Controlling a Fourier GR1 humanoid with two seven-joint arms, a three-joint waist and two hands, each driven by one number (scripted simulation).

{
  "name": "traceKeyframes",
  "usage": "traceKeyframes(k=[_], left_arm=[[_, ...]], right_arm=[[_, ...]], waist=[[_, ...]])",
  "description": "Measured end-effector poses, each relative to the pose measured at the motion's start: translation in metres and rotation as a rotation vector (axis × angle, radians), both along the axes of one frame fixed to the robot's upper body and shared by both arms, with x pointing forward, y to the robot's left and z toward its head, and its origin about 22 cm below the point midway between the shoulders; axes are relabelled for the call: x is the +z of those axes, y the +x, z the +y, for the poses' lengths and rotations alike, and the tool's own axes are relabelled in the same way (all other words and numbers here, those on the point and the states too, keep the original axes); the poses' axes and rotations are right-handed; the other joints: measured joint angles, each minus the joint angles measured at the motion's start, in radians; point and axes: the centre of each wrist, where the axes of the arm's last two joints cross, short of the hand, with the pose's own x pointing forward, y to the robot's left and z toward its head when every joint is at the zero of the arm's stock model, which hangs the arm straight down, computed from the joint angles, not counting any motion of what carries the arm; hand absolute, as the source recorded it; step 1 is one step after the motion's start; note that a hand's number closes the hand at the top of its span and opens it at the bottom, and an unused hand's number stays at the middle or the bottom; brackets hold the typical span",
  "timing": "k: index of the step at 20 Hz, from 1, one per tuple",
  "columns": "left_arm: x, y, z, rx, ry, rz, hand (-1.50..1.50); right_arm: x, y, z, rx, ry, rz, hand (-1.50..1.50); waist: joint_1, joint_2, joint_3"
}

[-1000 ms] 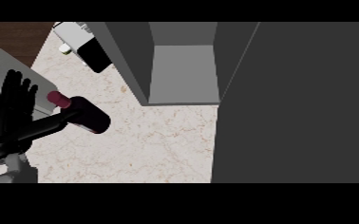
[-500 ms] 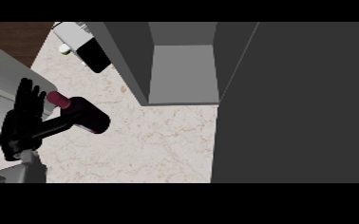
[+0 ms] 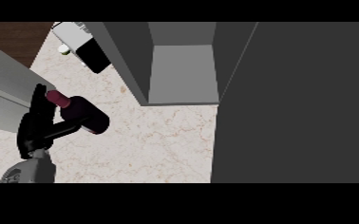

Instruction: Pick up the wine, place it into the cabinet and close the cabinet

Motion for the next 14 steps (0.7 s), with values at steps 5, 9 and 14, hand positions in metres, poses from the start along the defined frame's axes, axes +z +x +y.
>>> traceKeyframes(k=[5, 9, 14], left_arm=[[-0.021, -0.006, 0.001, -0.024, -0.015, 0.022, -1.50], [-0.038, -0.009, -0.003, -0.030, -0.024, 0.022, -1.50], [-0.057, -0.011, -0.014, -0.027, -0.053, 0.016, -1.50]], right_arm=[[0.001, 0.000, -0.001, -0.005, -0.004, -0.007, -1.50], [0.002, 0.000, 0.002, 0.004, 0.010, -0.005, -1.50], [0.001, 0.000, 0.000, -0.002, -0.002, -0.011, -1.50]], waist=[[0.001, 0.000, 0.000], [0.001, 0.000, 0.000], [0.001, 0.000, 0.000]])
